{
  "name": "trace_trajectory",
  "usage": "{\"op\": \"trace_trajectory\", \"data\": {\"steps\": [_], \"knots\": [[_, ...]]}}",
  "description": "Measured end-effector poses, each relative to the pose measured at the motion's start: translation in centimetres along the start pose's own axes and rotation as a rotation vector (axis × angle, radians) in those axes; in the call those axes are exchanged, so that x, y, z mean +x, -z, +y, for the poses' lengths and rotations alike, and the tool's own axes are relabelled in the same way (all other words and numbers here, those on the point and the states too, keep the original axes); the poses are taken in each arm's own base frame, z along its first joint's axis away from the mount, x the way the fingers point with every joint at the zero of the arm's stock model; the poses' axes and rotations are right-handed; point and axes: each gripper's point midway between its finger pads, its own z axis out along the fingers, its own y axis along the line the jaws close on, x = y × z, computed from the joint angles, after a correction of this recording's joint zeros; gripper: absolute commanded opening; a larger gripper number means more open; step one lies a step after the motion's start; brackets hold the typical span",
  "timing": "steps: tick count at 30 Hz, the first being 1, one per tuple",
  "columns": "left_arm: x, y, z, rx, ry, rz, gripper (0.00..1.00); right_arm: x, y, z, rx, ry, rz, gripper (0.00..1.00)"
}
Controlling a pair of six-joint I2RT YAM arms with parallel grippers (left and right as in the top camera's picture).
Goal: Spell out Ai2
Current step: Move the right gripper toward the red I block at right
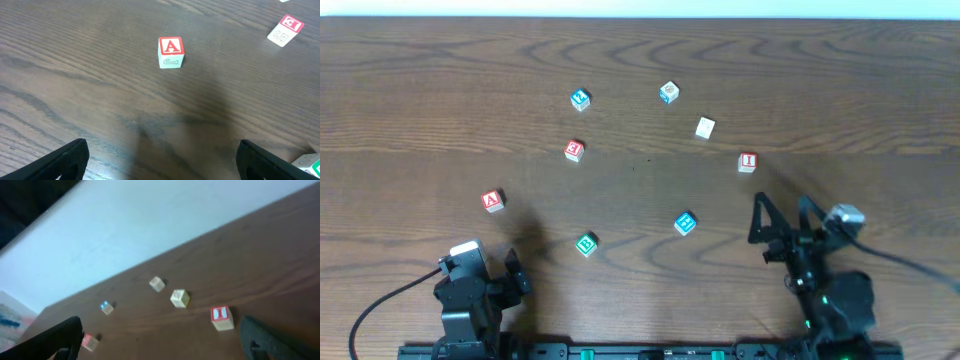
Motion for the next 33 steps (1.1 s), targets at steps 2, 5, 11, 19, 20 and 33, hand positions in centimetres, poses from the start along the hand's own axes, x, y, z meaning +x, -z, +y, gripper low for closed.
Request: {"op": "trace_trajectory", "data": {"steps": [2,5,11,19,20,33], "knots": [[0.0,0.0,0.0,0.0,0.0,0.0,0.95,0.7,-0.9,-0.2,0.024,0.001,0.056,0.99],[0.0,0.0,0.0,0.0,0.0,0.0,0.95,0.9,-2.4,0.1,0.053,0.011,0.137,0.99],[0.0,0.0,0.0,0.0,0.0,-0.001,0.95,-1.2,-6.5,2.3,0.079,0.077,0.256,0.97],[0.0,0.0,0.0,0.0,0.0,-0.002,0.95,-0.5,-12.9,1.8,0.168,0.225,0.515,0.94],[0.0,0.0,0.0,0.0,0.0,-0.002,0.96,-0.4,-13.5,1.3,0.187,0.233,0.55,0.94],[0.0,0.0,0.0,0.0,0.0,-0.002,0.95,6.2,-18.1,-5.9,0.383,0.256,0.993,0.9]]}}
